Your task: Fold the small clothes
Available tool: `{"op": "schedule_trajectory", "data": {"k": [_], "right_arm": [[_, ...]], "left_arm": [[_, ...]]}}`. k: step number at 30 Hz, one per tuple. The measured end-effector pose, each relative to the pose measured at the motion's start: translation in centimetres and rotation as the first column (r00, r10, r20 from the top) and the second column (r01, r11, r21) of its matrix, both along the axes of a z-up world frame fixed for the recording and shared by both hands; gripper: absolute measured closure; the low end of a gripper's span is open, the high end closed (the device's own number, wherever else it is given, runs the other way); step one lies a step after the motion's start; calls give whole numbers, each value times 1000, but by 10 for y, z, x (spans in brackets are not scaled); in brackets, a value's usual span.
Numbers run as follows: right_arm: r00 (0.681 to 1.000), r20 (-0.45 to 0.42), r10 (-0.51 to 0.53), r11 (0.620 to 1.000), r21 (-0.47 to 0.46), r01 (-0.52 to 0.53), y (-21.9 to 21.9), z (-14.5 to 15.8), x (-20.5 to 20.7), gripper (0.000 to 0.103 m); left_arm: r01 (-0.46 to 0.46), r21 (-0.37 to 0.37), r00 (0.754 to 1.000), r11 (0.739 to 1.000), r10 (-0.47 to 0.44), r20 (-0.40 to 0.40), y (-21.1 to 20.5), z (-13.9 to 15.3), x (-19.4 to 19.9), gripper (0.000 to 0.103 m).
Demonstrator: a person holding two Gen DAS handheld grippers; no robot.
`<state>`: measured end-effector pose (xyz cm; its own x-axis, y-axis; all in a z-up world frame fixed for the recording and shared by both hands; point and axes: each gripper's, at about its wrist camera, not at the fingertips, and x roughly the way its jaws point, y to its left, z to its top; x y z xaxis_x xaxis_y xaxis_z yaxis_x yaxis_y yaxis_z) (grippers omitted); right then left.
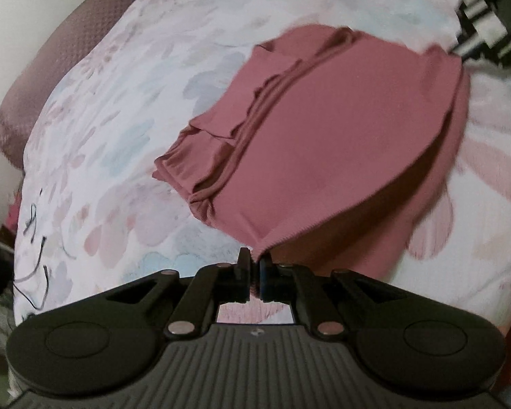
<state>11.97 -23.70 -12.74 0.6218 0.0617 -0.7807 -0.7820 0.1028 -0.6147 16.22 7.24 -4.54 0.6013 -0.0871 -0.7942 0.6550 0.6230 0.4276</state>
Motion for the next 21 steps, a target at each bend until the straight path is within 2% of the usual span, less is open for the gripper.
{"op": "schedule_trajectory", "data": {"k": [2, 5, 8, 10, 11, 13, 15, 19, 21], "right_arm": [[999, 21, -29, 999, 27, 28, -1, 6, 3, 103], [995, 43, -93, 989, 122, 87, -4, 29, 6, 103], [977, 56, -204, 950, 251, 184, -9, 61, 10, 103], [949, 20, -315, 884, 371, 285, -15, 86, 16, 103], [932, -7, -363, 838, 434, 330, -20, 99, 19, 103], [904, -36, -426, 770, 511, 383, -25, 118, 23, 103], [875, -80, -477, 692, 580, 430, -30, 138, 31, 103], [811, -184, -556, 524, 679, 513, -39, 167, 53, 103], [780, -223, -585, 455, 706, 543, -42, 174, 67, 103]], "left_arm": [[-20, -20, 1000, 1000, 20, 10, 1, 6, 1, 99], [-54, -65, 998, 996, 55, 20, 5, 18, 6, 99], [-125, -163, 992, 979, 128, 11, 16, 35, 6, 99], [-173, -226, 983, 959, 181, 12, 23, 48, 8, 99], [-195, -253, 979, 948, 204, 13, 25, 55, 11, 99], [-237, -302, 969, 923, 248, -1, 30, 67, 17, 99], [-278, -354, 957, 893, 288, -24, 36, 78, 25, 99], [-334, -424, 932, 842, 361, -19, 42, 92, 45, 99], [-373, -465, 915, 803, 400, -42, 45, 94, 60, 99]]}}
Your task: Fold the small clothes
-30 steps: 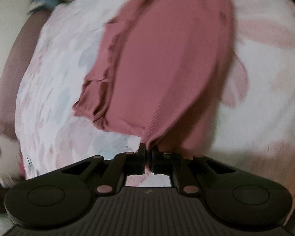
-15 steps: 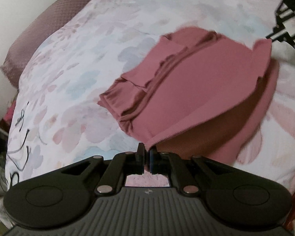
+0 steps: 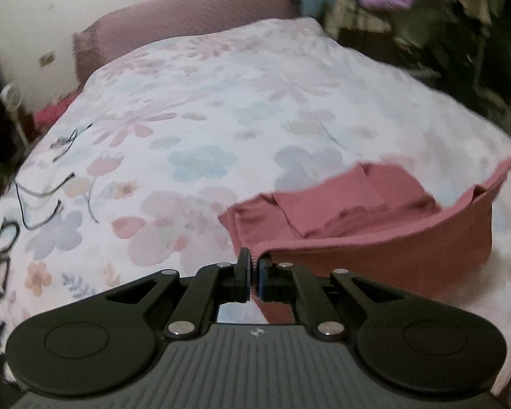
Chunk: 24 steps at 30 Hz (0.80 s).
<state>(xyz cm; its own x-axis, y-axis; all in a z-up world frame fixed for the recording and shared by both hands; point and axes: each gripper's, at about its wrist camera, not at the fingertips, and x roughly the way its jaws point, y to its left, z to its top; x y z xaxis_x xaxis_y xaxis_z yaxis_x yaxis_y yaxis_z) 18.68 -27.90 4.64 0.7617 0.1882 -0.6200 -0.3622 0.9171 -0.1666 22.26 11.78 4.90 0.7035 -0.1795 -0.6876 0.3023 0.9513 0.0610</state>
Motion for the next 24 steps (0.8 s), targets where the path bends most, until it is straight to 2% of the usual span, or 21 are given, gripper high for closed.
{"op": "schedule_trajectory", "data": {"k": [2, 9, 12, 17, 24], "right_arm": [[999, -1, -44, 998, 52, 44, -3, 5, 15, 103], [990, 8, -142, 982, 129, 140, 0, 8, 81, 103], [988, -6, -156, 980, 127, 156, 3, 1, 119, 103], [980, -80, -184, 973, 125, 193, 5, -33, 187, 103], [948, -201, -245, 955, 115, 272, 4, -100, 259, 103]], "left_arm": [[-35, -33, 999, 999, 35, -2, 2, 0, 15, 99], [-94, -82, 995, 992, 92, -24, 4, -5, 76, 99], [-106, -44, 994, 993, 105, -31, 3, -15, 107, 99], [-115, 11, 989, 993, 115, -95, -1, -52, 161, 99], [-110, 6, 984, 994, 110, -143, -13, -101, 208, 99]]}}
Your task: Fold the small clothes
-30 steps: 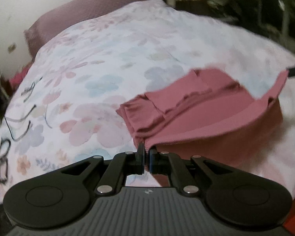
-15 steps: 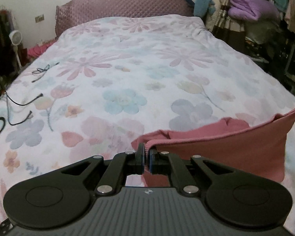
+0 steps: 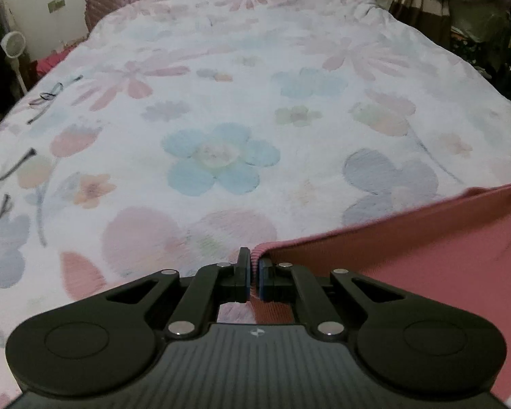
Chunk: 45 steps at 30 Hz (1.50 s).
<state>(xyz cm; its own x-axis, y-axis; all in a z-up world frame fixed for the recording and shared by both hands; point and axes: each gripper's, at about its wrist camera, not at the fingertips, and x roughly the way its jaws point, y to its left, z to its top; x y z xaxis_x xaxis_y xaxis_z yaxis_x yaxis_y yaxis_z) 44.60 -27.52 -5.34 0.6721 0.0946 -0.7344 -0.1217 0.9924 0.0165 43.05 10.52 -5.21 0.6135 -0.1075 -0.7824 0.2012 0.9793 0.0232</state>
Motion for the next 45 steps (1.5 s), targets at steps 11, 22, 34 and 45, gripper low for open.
{"op": "schedule_trajectory", "data": {"k": [11, 22, 34, 45], "right_arm": [[997, -15, -71, 992, 107, 73, -18, -26, -16, 79], [997, -54, -50, 945, 321, 65, -35, -34, -152, 79], [988, -98, -117, 919, 368, 145, -35, -67, -191, 103], [979, -59, -194, 868, 455, 200, -65, -39, -222, 103]], "left_arm": [[-59, -68, 998, 996, 60, 14, 14, -9, -21, 52], [-62, -355, 998, 933, 50, -42, 44, -2, -154, 52], [-206, -437, 977, 875, 157, -145, 52, -40, -197, 89], [-203, -434, 979, 878, 170, -113, 61, -19, -201, 96]]}}
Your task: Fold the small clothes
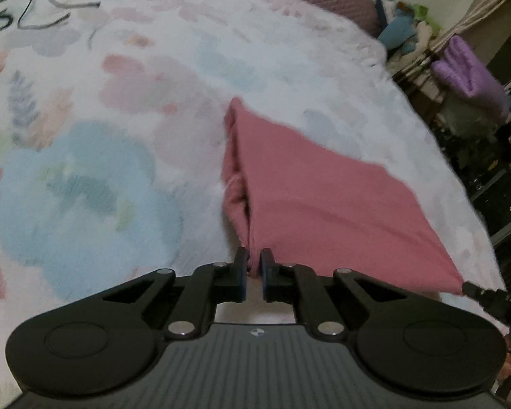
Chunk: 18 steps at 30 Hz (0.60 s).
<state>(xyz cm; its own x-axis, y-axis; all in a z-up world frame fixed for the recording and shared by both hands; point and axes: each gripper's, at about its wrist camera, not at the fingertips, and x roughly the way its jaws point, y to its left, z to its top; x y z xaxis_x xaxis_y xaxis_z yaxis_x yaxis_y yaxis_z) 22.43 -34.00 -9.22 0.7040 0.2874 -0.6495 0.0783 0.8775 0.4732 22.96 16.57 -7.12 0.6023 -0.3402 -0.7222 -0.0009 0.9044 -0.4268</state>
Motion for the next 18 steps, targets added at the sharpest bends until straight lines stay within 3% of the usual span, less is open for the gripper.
{"op": "schedule_trajectory", "data": {"k": [5, 9, 13, 15, 18], "right_arm": [[995, -95, -39, 999, -5, 39, 2, -43, 2, 103], [993, -114, -14, 996, -92, 4, 15, -52, 15, 103], [992, -126, 6, 994, -109, -20, 13, -55, 15, 103], [993, -118, 20, 992, -120, -34, 13, -48, 14, 93], [996, -83, 41, 986, -160, -54, 20, -32, 11, 71]], "left_arm": [[13, 71, 997, 997, -8, -72, -8, -32, 9, 96], [47, 140, 995, 989, -35, -88, -18, -36, 15, 95], [53, 175, 994, 983, -34, -108, -27, -27, 18, 83], [63, 181, 994, 981, -46, -97, -32, -17, 18, 81], [58, 203, 997, 977, -47, -57, -37, 0, 14, 65]]}}
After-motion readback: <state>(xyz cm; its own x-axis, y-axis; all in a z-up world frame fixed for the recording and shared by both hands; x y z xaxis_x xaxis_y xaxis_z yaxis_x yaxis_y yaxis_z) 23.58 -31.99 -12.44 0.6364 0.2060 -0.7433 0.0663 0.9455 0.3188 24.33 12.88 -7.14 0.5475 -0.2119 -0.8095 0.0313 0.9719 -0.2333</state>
